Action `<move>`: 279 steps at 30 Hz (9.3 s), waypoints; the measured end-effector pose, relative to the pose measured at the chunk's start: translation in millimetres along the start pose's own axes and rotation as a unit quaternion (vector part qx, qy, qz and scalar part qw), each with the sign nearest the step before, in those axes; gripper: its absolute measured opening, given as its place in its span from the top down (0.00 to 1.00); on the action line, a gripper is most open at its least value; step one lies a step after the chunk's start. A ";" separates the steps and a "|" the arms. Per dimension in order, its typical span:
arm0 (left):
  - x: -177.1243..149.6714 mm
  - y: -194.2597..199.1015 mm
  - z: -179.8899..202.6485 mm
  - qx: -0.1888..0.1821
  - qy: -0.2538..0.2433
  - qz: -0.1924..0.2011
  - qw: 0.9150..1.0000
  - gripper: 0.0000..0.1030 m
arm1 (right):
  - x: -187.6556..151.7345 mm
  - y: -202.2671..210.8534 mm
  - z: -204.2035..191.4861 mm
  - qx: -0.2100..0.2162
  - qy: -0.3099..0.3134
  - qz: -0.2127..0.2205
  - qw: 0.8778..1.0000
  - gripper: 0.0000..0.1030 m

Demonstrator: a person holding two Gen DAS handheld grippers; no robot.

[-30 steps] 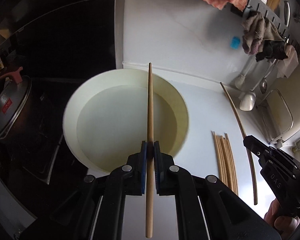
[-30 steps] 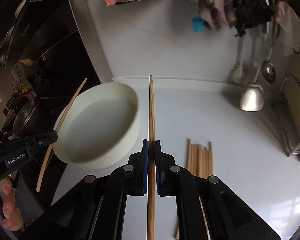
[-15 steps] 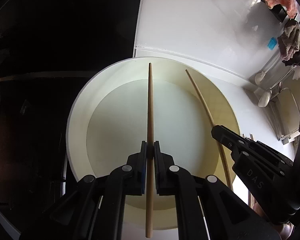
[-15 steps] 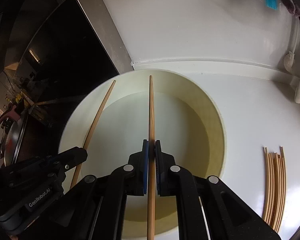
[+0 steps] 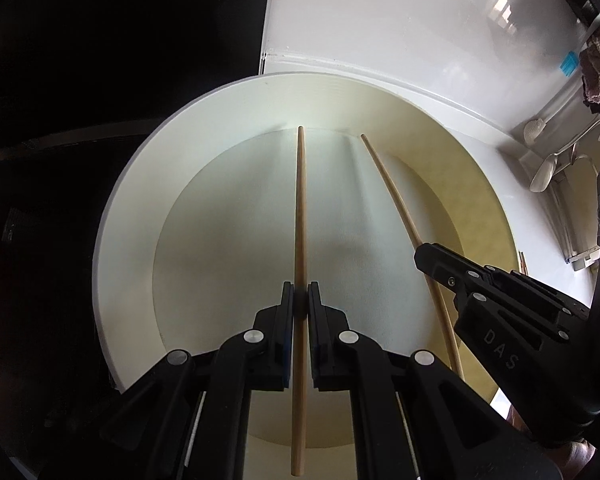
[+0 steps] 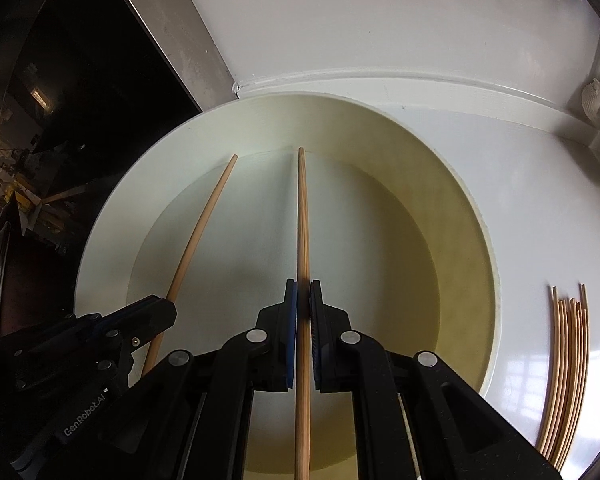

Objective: Organize utensils
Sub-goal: 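Lift the held chopsticks with both grippers and carry them over the white basin, then lower the chopsticks into the basin and open both grippers, then move both tools back to the chopstick bundle, then slide one chopstick out of the bundle with each gripper, then close the left gripper on a chopstick while the right gripper closes on another, then lift both held chopsticks and carry them over the white basin, then lower the chopsticks into the basin and open both grippers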

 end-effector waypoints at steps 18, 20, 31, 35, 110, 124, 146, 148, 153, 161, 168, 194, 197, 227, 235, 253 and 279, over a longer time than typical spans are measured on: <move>-2.6 31.3 -17.6 0.040 0.017 0.049 0.998 0.28 | -5.1 29.6 10.5 -0.020 -0.005 0.041 0.999 0.60; -3.7 45.8 -20.2 0.047 0.018 0.067 0.996 0.21 | -10.1 43.9 11.1 -0.019 -0.003 0.056 0.998 0.57; -21.8 104.1 -4.6 0.070 0.019 0.119 0.990 0.15 | -46.4 107.2 33.0 -0.023 0.003 0.079 0.997 0.48; -30.8 111.3 14.9 0.063 0.022 0.121 0.990 0.15 | -59.5 128.3 54.8 -0.031 0.003 0.087 0.996 0.48; -146.6 -31.3 222.8 0.055 -0.025 0.096 0.994 0.08 | -182.3 92.1 261.8 -0.074 0.003 0.055 0.996 0.42; -148.5 -34.2 229.4 0.050 -0.025 0.090 0.994 0.08 | -184.5 94.4 253.8 -0.099 0.040 0.052 0.993 0.42; -164.4 -58.6 250.1 0.035 -0.041 0.053 0.997 0.08 | -189.7 94.3 277.9 -0.113 0.017 0.057 0.992 0.42; -165.6 -62.2 251.4 0.036 -0.039 0.048 0.997 0.08 | -189.9 94.2 281.4 -0.112 0.013 0.058 0.992 0.42; -166.3 -69.6 251.4 0.050 -0.037 0.041 0.997 0.08 | -192.2 96.7 283.6 -0.110 0.010 0.063 0.992 0.42; -165.5 -74.2 254.5 0.056 -0.039 0.035 0.997 0.08 | -192.3 96.7 285.6 -0.108 0.008 0.066 0.992 0.42; -162.1 -75.1 248.4 0.075 -0.039 0.036 0.996 0.07 | -192.6 94.5 284.3 -0.113 0.012 0.063 0.992 0.42; -155.0 -65.0 257.7 0.070 -0.063 0.070 0.993 0.57 | -190.3 88.4 268.4 -0.106 0.059 0.070 0.990 0.68; -156.6 -62.9 261.7 0.063 -0.072 0.069 0.993 0.85 | -190.2 88.0 264.7 -0.102 0.065 0.069 0.990 0.79; -113.3 86.0 220.6 0.020 -0.006 0.110 0.994 0.93 | -135.3 188.5 205.9 -0.016 0.060 0.117 0.991 0.94; -61.2 116.1 112.7 0.036 0.019 0.123 0.992 0.93 | -72.3 171.6 104.0 0.021 0.067 0.129 0.989 0.94; 6.2 35.8 -6.2 -0.002 0.016 0.040 0.999 0.93 | -4.6 26.7 -3.2 0.029 -0.004 0.030 0.999 0.94; 3.3 -3.0 -21.5 0.022 0.015 -0.009 1.000 0.60 | -8.8 -3.3 3.7 0.006 -0.019 0.002 1.000 0.84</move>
Point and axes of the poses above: each gripper's, at about its wrist camera, not at the fingertips, and y roughly against the way its jaws point, z to its right, x to its top, the point moved 4 cm from there along -y, roughly the way its jaws point, and after that the axes turned 7 degrees about y, right-handed, at the moved point
